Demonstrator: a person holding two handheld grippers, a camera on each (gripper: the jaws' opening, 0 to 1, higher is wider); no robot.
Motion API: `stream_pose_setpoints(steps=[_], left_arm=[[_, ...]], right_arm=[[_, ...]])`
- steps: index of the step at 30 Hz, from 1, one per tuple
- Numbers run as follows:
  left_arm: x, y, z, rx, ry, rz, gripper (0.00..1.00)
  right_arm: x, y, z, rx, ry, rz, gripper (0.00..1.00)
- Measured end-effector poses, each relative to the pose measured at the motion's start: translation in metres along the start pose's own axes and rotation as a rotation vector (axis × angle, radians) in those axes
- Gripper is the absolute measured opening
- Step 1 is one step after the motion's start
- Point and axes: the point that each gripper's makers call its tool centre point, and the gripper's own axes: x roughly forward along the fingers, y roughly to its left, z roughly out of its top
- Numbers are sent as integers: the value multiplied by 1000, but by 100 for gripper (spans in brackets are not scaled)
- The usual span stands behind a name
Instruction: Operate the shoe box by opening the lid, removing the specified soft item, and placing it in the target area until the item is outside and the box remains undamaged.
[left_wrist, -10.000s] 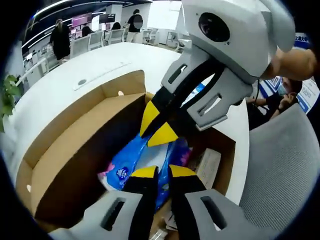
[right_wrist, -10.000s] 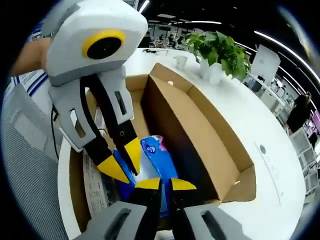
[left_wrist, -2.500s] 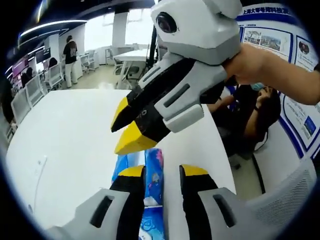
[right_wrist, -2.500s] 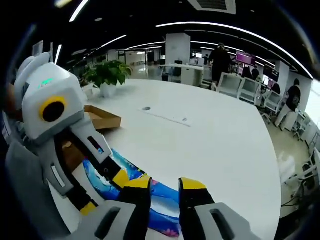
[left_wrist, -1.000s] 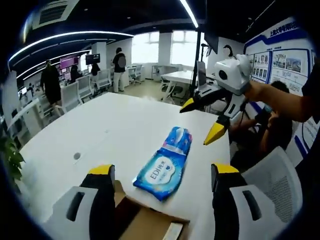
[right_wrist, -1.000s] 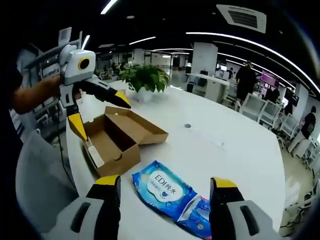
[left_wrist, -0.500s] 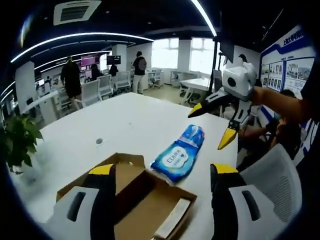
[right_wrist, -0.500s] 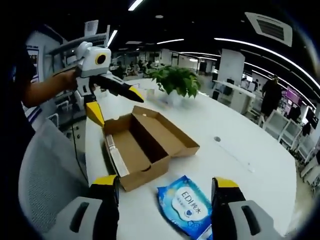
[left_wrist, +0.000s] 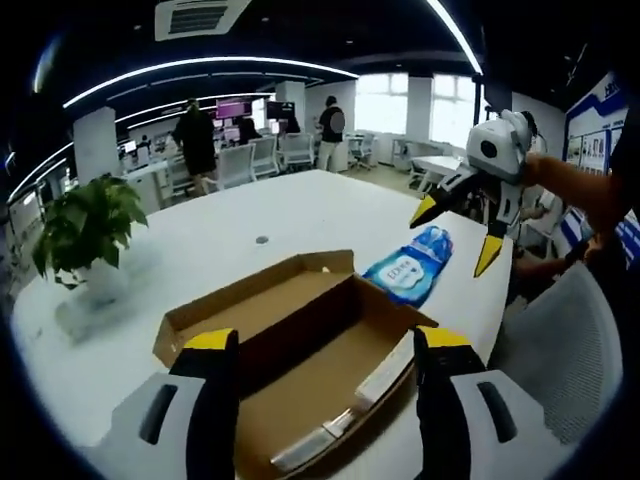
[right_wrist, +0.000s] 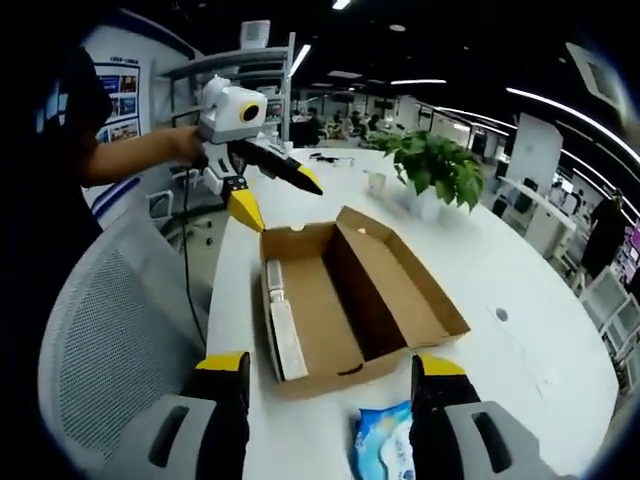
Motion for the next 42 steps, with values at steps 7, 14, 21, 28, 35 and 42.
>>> stream_pose_setpoints(steps=[7,14,21,28,35,42], left_arm=[[-21,28,-39,-79,33,101,67],[-38,50,-70,-147,73,190,57],[-46,58,-97,-196,100,254,51],[-47,62,-112,-249,114,281,41],[-48,76,-116,-359,94,342,27],[-42,81,-124,-399,120,360,14]], right_arm=[[23,3,-2,-47,29,67,62],[46,5,-8,-98,68,139,54],[66,2,-14,-122,95,179,53],[82,3,-22,-143,134,216,52],[100,8,-32,-170,173,260,51],[113,17,-38,-203,186,304,47]])
